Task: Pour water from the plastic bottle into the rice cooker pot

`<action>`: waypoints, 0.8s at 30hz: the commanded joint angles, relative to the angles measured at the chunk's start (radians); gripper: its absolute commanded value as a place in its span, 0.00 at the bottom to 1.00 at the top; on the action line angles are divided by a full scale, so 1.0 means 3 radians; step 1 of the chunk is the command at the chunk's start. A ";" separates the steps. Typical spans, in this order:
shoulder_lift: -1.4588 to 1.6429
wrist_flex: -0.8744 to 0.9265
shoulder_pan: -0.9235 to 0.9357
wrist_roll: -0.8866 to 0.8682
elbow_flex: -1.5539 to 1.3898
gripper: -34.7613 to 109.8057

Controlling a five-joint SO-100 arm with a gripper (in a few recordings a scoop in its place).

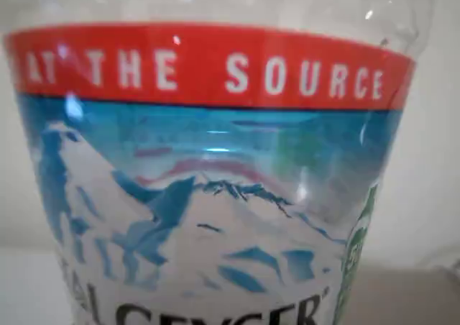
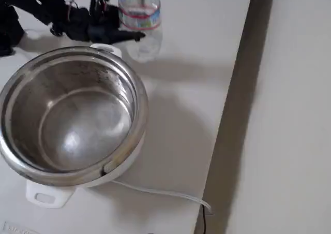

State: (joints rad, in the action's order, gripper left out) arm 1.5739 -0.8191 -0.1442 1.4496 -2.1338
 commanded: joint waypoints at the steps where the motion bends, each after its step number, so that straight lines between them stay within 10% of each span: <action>1: 0.1043 0.0680 0.0189 -0.0424 0.0383 0.36; 24: 0.1682 0.4019 0.0910 -0.3717 0.2112 0.36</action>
State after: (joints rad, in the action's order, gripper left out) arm 2.0187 0.2823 0.1227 0.4985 -1.7503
